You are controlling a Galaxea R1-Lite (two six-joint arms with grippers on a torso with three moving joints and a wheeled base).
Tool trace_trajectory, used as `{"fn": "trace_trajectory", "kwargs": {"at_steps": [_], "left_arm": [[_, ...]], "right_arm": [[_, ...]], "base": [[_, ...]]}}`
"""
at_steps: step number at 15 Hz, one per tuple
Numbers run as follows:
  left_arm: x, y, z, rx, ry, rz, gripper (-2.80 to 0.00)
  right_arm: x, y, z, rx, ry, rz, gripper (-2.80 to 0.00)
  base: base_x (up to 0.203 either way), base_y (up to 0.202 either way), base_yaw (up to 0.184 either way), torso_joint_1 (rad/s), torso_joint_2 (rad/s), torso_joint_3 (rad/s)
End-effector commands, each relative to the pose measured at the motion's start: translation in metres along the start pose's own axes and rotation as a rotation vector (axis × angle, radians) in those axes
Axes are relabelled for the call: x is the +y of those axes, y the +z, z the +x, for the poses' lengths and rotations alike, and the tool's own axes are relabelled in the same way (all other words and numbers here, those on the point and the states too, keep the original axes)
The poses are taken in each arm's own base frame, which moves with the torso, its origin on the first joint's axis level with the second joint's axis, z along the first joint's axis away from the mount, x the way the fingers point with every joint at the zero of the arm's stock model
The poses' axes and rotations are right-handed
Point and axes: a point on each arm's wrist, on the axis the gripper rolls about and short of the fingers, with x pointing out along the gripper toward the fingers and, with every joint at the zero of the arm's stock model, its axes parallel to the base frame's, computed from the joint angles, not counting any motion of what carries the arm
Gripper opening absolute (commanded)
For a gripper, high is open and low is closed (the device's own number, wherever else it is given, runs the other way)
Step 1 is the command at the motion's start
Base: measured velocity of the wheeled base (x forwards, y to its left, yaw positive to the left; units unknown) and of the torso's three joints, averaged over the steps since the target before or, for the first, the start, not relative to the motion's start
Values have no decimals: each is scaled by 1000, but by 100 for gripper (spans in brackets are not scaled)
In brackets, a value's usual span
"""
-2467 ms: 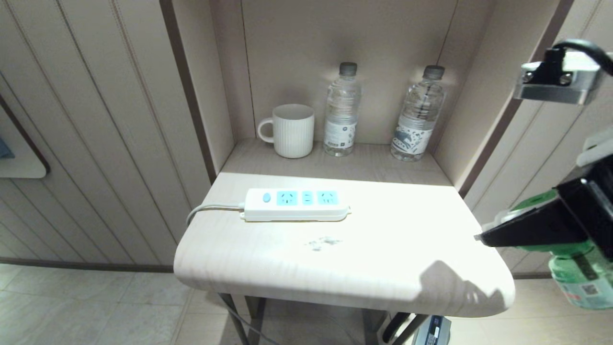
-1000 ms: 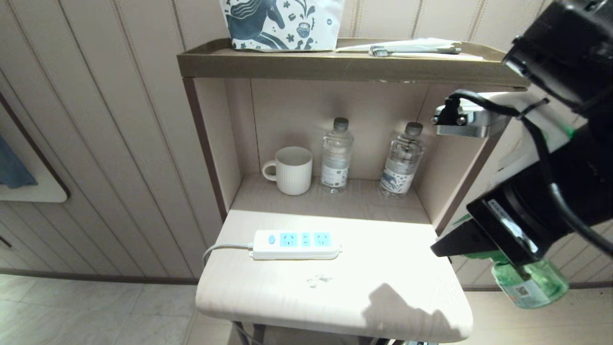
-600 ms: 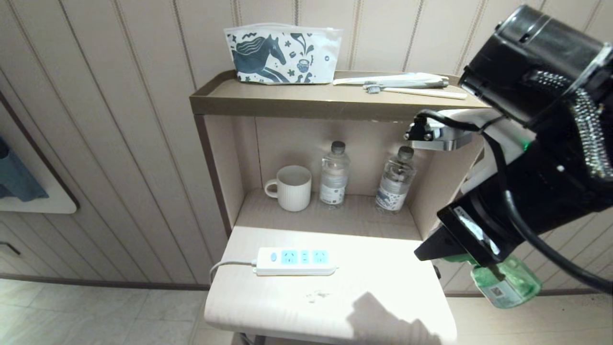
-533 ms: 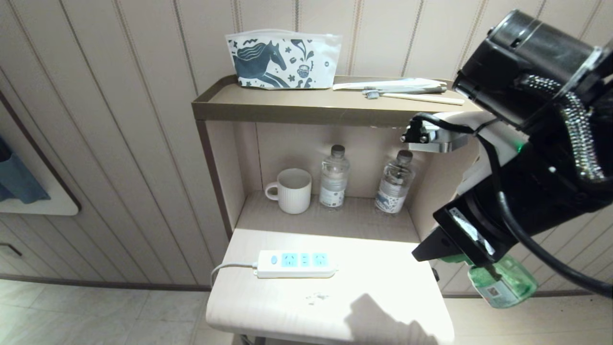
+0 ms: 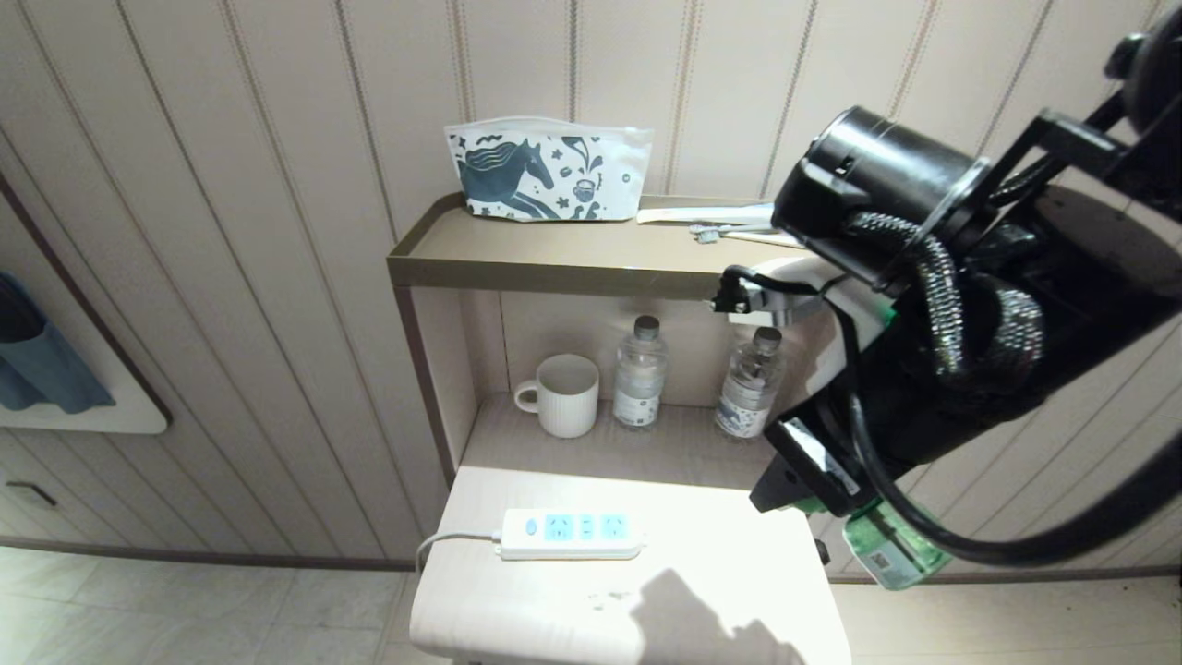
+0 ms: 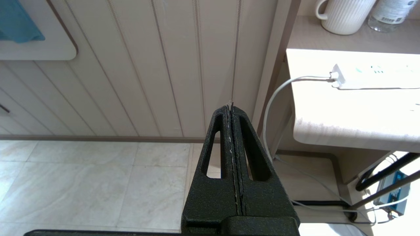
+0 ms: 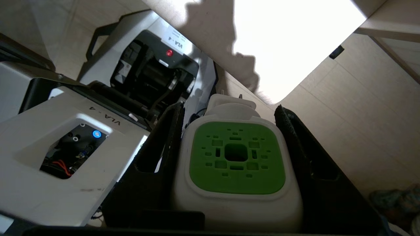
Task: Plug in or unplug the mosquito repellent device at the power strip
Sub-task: Insert the plug into the socket
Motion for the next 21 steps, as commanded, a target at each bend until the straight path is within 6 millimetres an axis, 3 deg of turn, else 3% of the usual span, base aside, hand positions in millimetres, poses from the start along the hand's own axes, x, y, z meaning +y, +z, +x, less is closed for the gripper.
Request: {"fn": "trace_trajectory", "kwargs": {"at_steps": [1,6,9,17,21], "left_arm": [[0,0,0,2,0,0,-280],[0,0,0,2,0,0,-280],[0,0,0,2,0,0,-280],[0,0,0,2,0,0,-280],[0,0,0,2,0,0,-280]], "right_arm": [[5,9,29,82,-17,-10,-280],[17,35,109,173,-33,-70,-280],[18,43,141,194,-33,-119,-280],[25,51,183,192,-6,-147,-280],[31,57,194,140,-3,8,-280]], "base": [[0,0,0,0,0,0],[0,0,0,0,0,0],[0,0,0,0,0,0],[0,0,0,0,0,0],[0,0,0,0,0,0]]}}
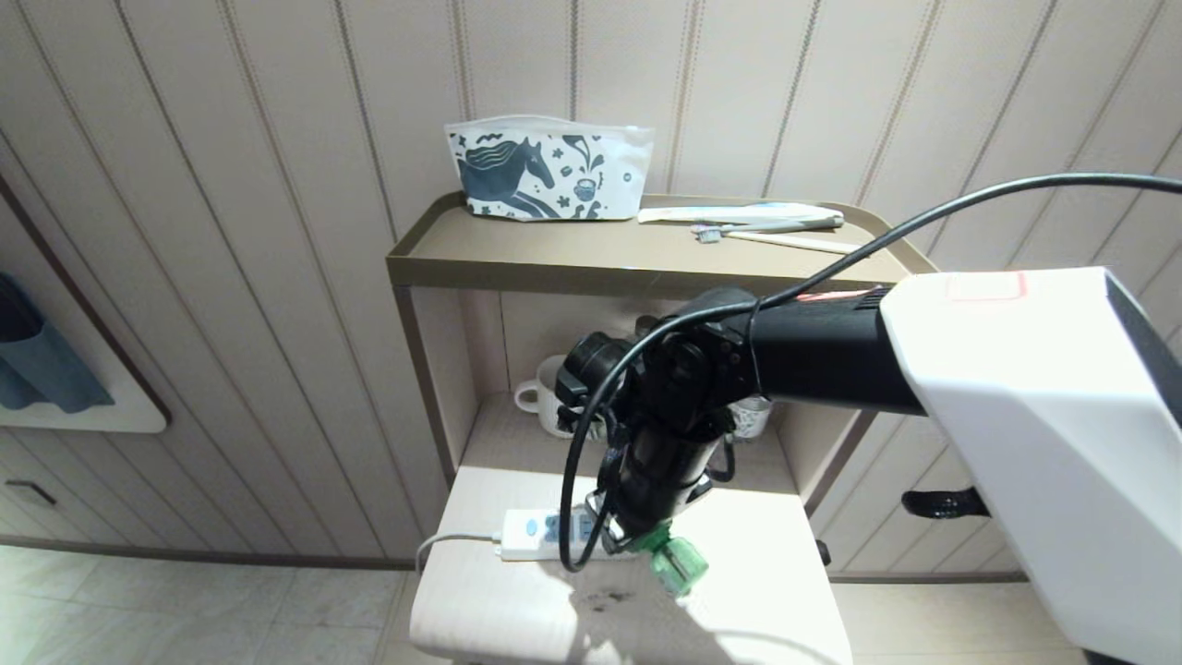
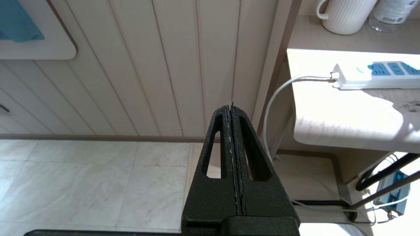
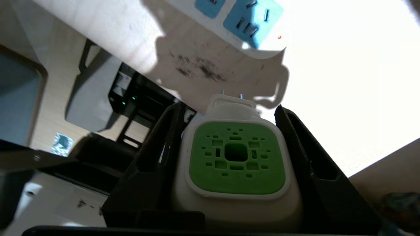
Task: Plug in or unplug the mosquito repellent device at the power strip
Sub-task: Insert the plug into the socket
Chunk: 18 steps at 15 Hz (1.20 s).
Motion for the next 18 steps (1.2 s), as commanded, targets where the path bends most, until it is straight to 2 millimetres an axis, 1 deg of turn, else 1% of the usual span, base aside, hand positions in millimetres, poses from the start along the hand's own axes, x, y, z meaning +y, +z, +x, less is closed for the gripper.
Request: {"fn": "trace_trajectory", "kwargs": {"at_steps": [1,3,5,9,13,16,18], "left_arm": [[0,0,0,2,0,0,-280],[0,0,0,2,0,0,-280],[0,0,0,2,0,0,-280],[0,0,0,2,0,0,-280],[0,0,0,2,0,0,-280],[0,0,0,2,0,0,-280],[0,0,0,2,0,0,-280]], "right_arm": [[2,1,5,7,-1,45,-280],[2,1,6,9,0,102,-280],[2,1,10,21,3,113,-280],[-1,5,30,30,9,119,-280],[-1,11,39,-3,15,105,-280],[-6,13,40,-13,12,109,-280],[-13,14,41,-16,6,124,-280]], "base": [[0,0,0,0,0,0],[0,0,0,0,0,0],[0,0,0,0,0,0],[0,0,0,0,0,0],[0,0,0,0,0,0],[0,0,0,0,0,0],[0,0,0,0,0,0]]}}
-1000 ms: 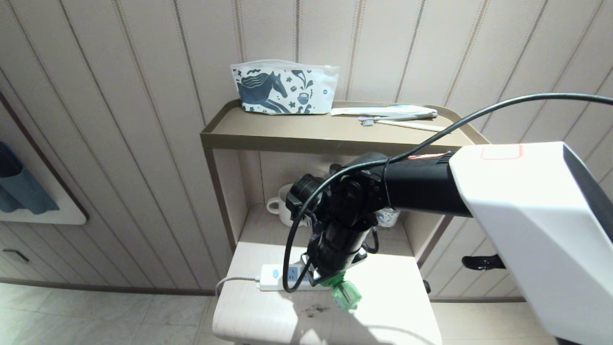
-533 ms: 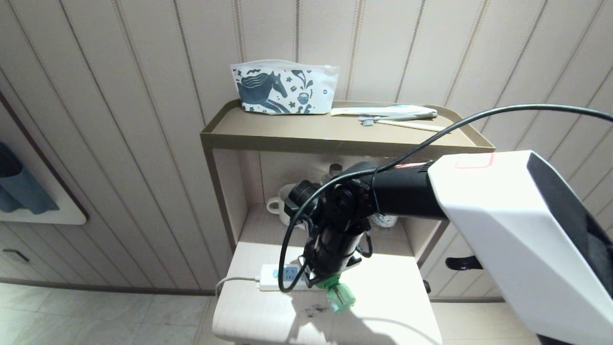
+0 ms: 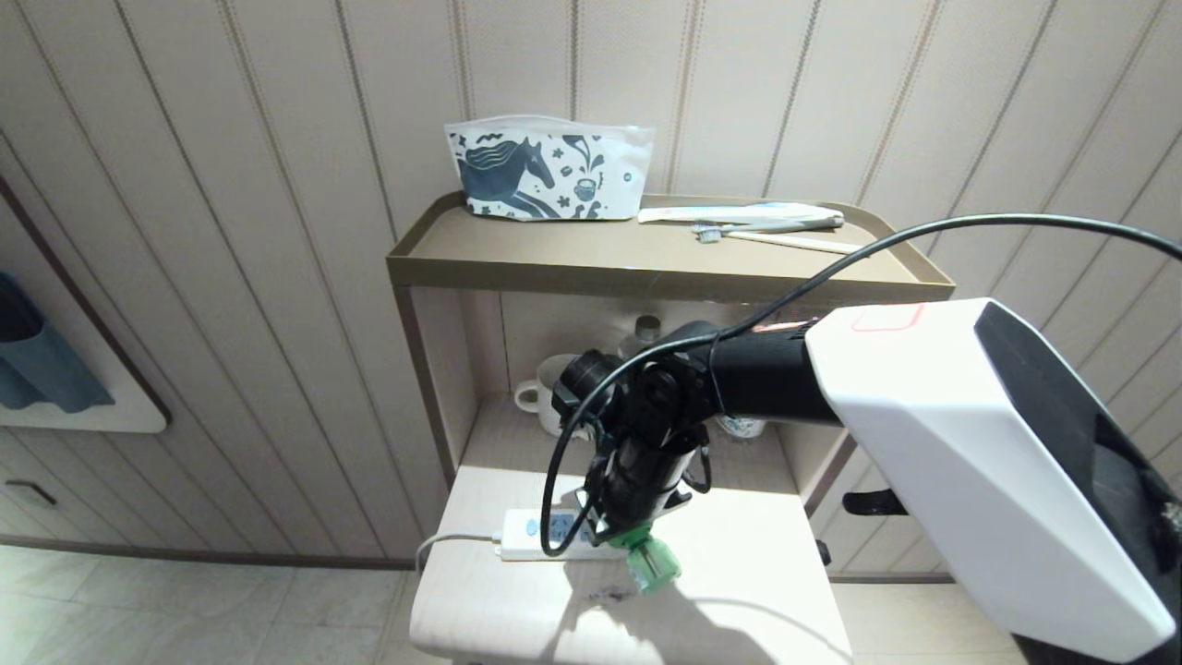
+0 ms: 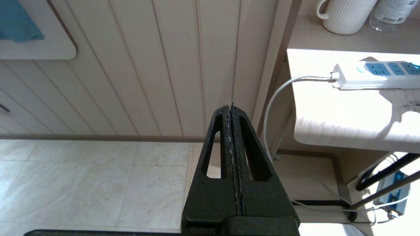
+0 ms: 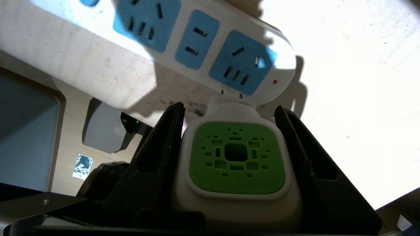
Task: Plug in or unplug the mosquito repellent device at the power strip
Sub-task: Insert the plug into the socket
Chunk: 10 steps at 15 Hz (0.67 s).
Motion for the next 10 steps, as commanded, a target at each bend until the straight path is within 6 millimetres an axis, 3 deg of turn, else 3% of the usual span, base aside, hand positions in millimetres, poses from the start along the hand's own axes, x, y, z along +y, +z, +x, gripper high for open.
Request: {"fn": "trace_trajectory", "kwargs": {"at_steps": [1,10], "left_arm": [[0,0,0,2,0,2,-280],[0,0,0,2,0,0,-280]], "right_arm": [[-3,1,1,0,-3,4,-280],[-4,5,10,-22,2,-6,-280]], "base": [[0,0,0,0,0,0],[0,0,0,0,0,0]]}}
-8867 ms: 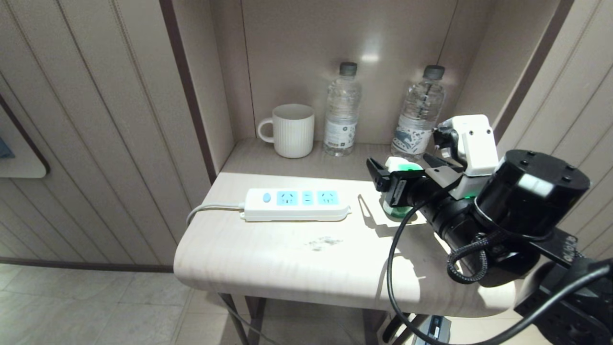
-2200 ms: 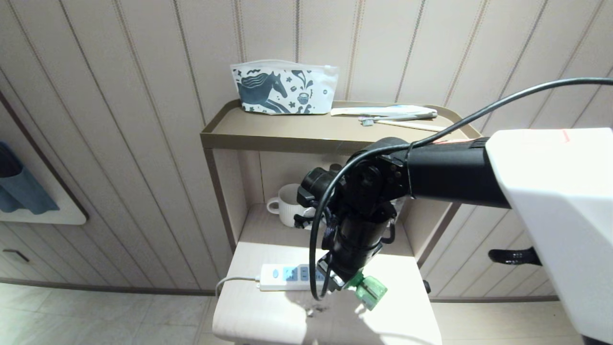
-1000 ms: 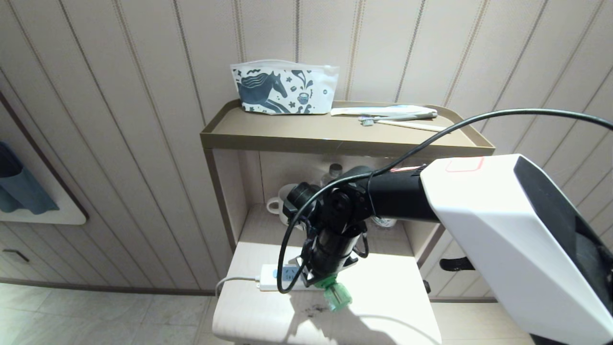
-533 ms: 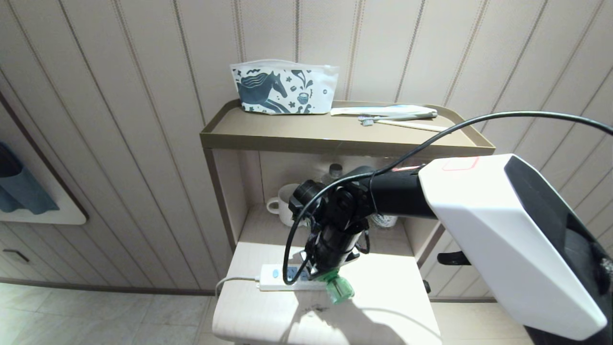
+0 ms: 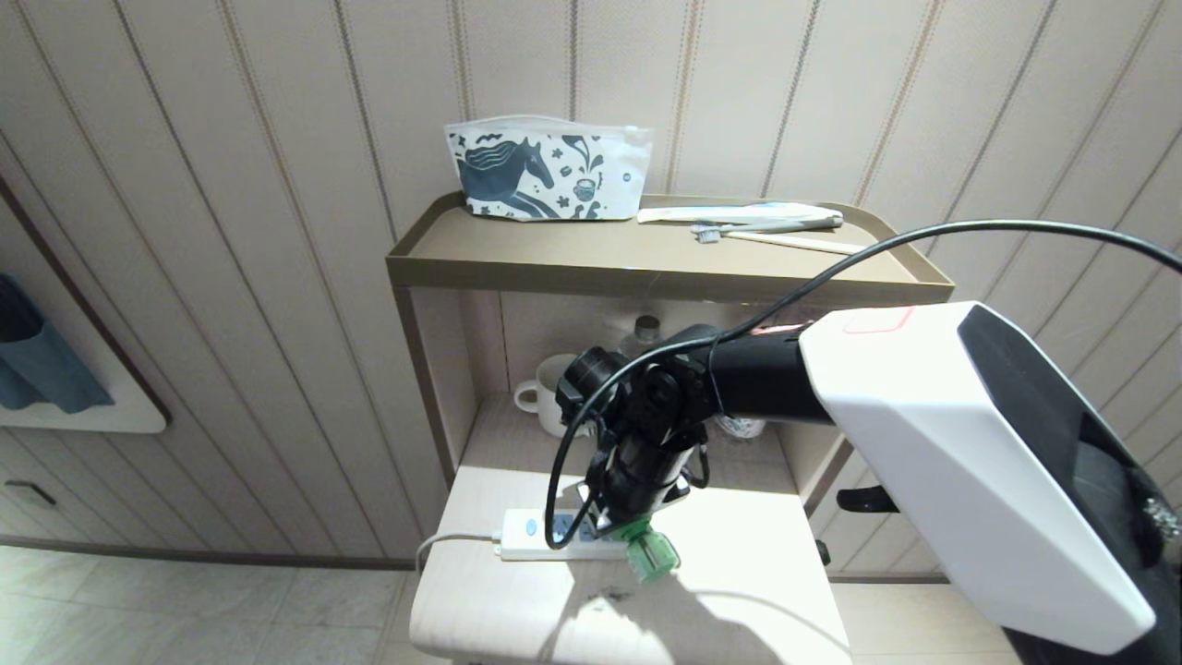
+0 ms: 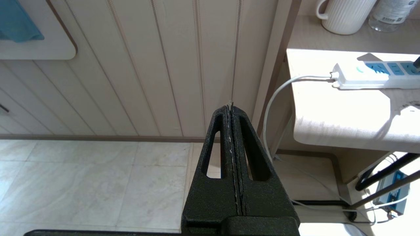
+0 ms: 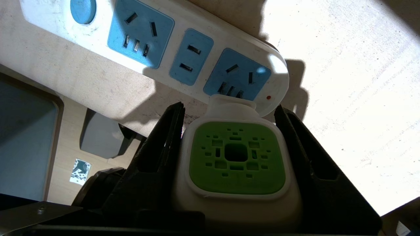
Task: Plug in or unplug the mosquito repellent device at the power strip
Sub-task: Insert the plug into the socket
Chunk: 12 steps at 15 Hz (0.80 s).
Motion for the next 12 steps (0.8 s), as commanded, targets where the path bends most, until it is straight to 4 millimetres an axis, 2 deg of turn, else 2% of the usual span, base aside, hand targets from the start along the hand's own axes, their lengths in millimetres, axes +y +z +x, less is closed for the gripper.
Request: {"fn": "trace_trajectory", "kwargs": {"at_steps": [1,12], "left_arm": [[0,0,0,2,0,0,-280],[0,0,0,2,0,0,-280]], "right_arm": [[0,0,2,6,-2,1,-280],[3,-1,3,8,2,-5,-280]], "base": [[0,0,0,0,0,0],[0,0,0,0,0,0]]}}
